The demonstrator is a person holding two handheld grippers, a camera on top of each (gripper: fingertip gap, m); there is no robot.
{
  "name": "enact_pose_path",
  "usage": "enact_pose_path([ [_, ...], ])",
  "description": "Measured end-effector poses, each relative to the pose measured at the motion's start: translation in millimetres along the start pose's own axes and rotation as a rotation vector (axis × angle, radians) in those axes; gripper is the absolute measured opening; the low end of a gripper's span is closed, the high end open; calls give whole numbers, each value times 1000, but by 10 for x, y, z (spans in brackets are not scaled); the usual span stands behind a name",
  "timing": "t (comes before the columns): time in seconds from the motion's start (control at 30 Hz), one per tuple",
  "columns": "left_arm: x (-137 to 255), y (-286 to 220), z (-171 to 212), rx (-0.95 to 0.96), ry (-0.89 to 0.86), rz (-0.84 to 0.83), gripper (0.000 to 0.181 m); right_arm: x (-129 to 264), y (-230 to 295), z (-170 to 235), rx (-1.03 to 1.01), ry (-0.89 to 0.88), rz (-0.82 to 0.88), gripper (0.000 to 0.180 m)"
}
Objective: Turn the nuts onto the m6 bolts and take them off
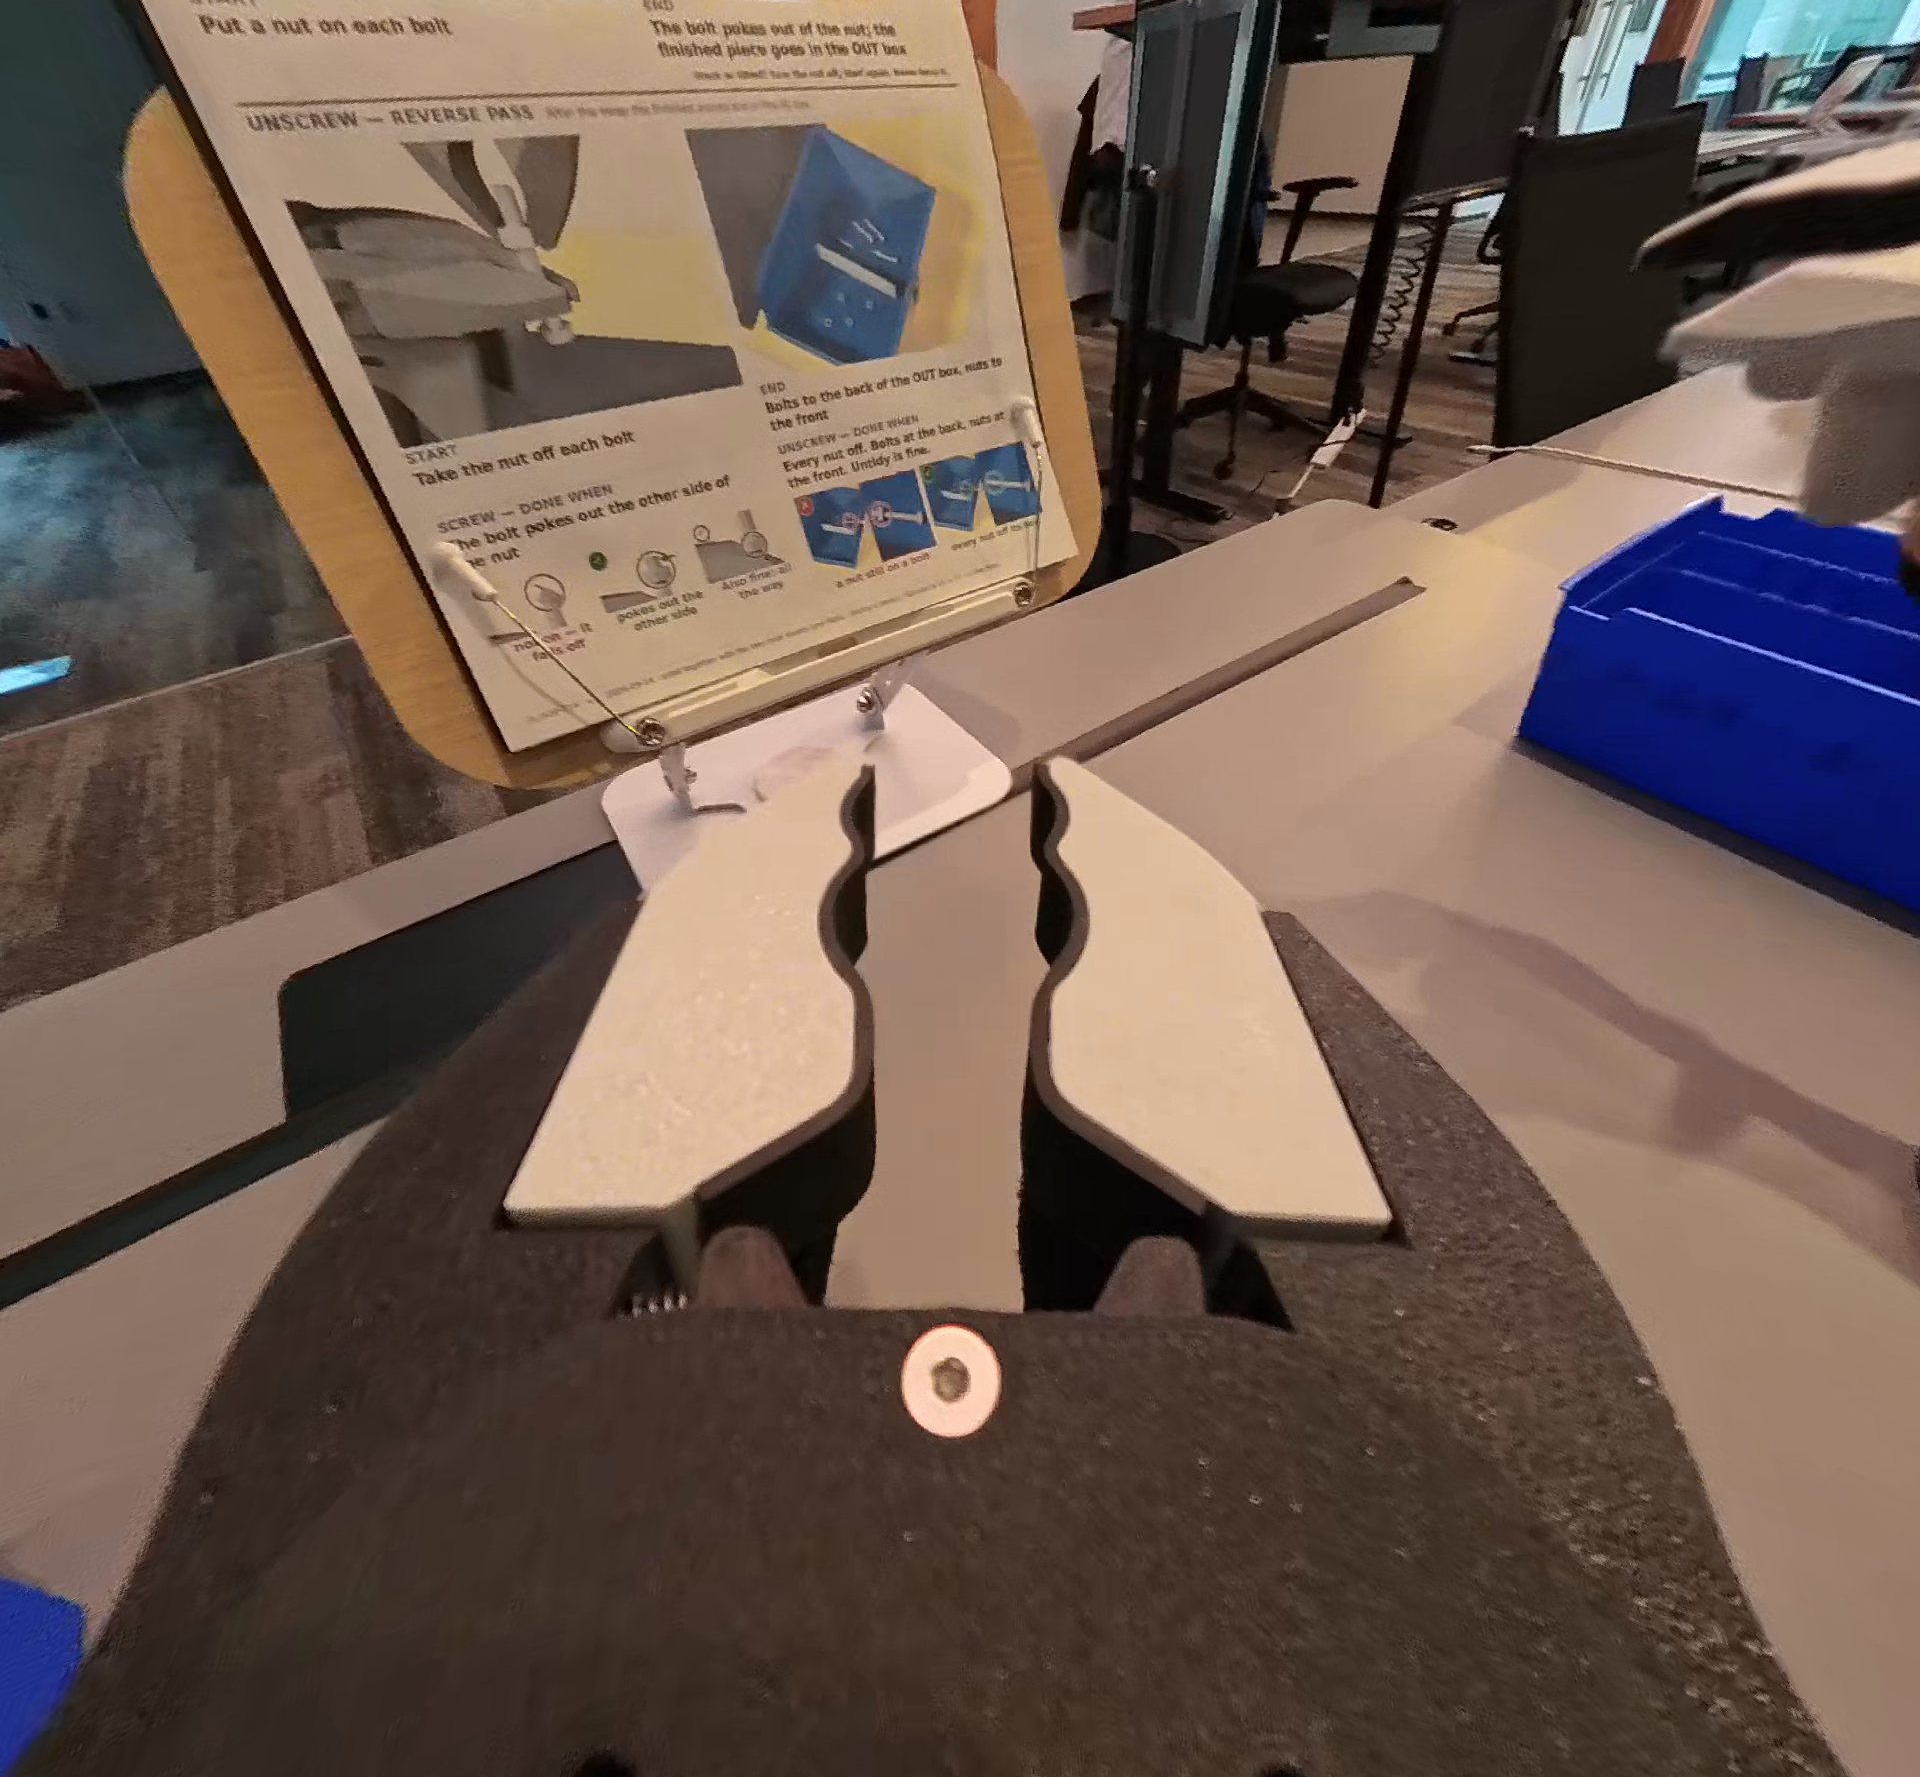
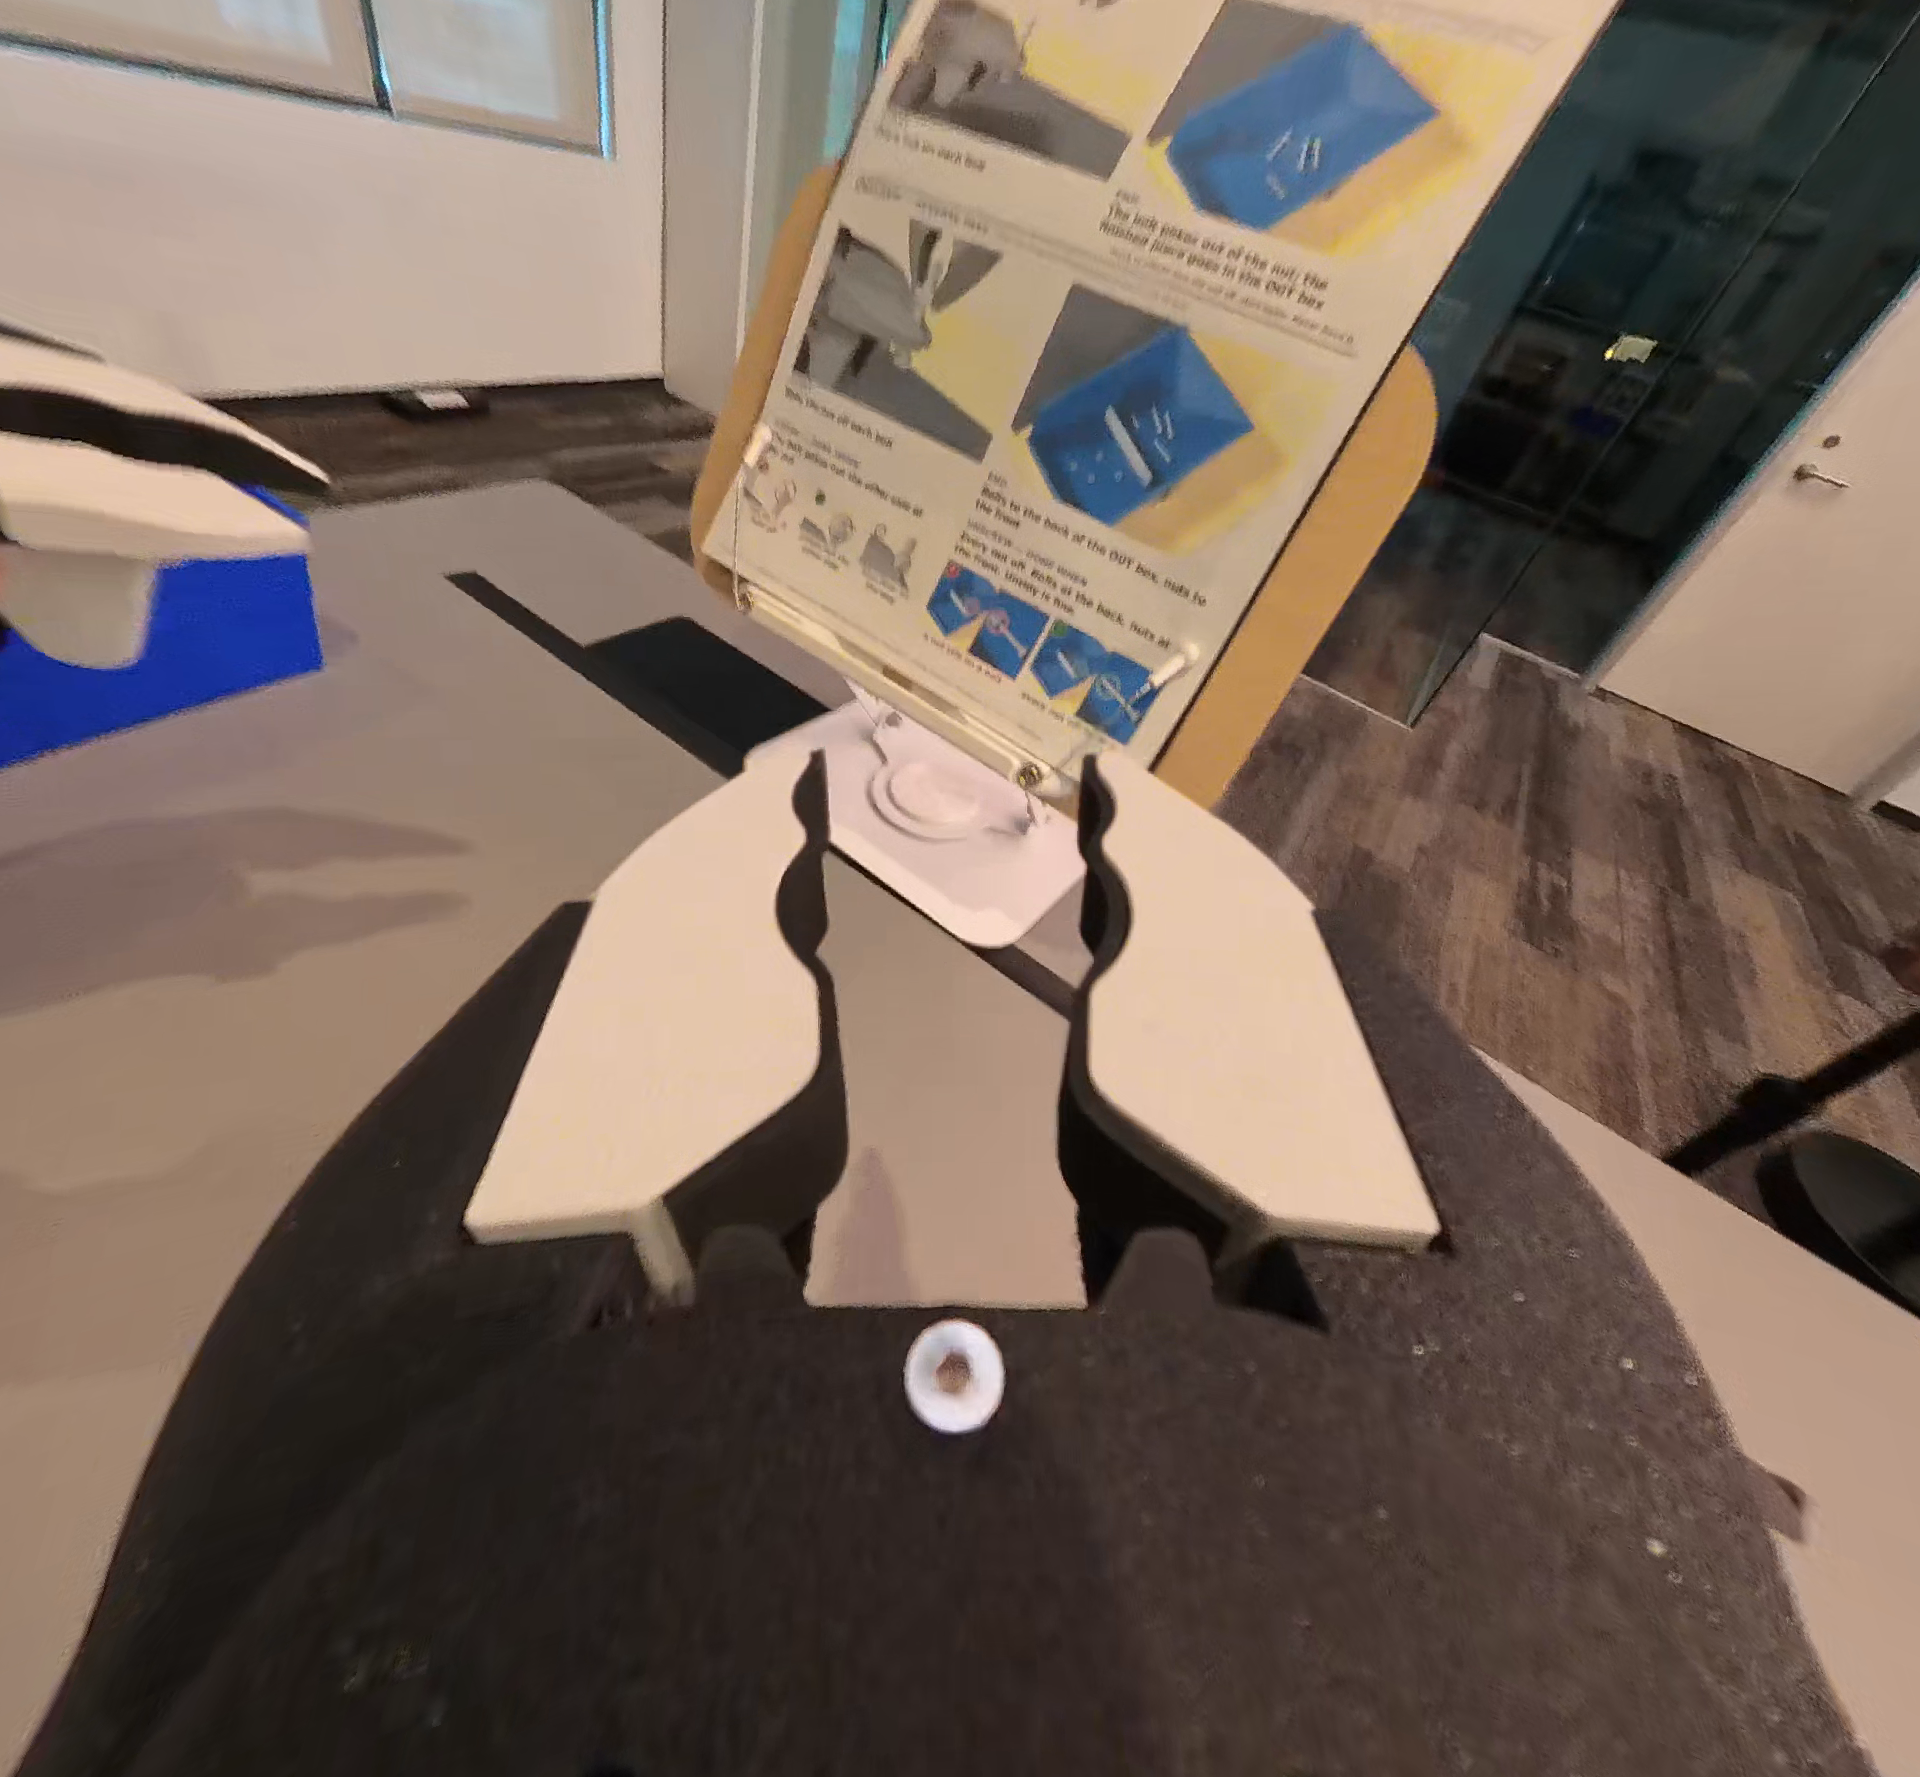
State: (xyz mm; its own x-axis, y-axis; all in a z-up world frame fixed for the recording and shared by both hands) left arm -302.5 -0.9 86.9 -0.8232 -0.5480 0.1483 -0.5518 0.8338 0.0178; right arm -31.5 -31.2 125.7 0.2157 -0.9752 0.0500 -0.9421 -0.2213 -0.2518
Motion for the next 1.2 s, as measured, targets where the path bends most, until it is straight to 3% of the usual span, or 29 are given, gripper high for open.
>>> enact_pose_path([
  [0.13,142,-147,-60,130,45,141,28,-85,-24,153,47,61,23,45],
  [0.3,940,103,41,64,245,-33,26,-137,-56,246,49,92,23,45],
  [0.43,1897,616,528,136,562,-192,21,-188,-56,295,46,118,10,45],
  [0.6,2698,1090,1337,181,886,-127,11,-231,-28,315,70,135,3,45],
  [0.73,2854,1195,1764,129,1062,-11,15,-246,-9,338,71,143,-8,44],
  [0.9,2811,1256,1926,113,1109,93,13,-259,-22,411,64,172,-12,44],
  [1.07,2906,1355,2147,118,1274,90,16,-251,-38,415,62,175,-12,43],
  [1.2,2869,1388,2230,149,1293,95,17,-253,-55,414,69,180,-6,43],
])
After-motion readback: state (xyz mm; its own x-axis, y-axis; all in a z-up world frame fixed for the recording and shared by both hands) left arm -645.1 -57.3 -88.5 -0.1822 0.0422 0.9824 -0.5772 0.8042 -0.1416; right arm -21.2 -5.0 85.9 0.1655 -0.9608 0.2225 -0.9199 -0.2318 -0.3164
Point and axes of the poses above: each gripper's, where its closed fingertips meet, x back along the fingers, z out of its underside, y = z × x across the jaws, the point moved 5 cm from there along x, back along the fingers, and after that the axes turned 14 degrees about z, right-handed, at the moved point
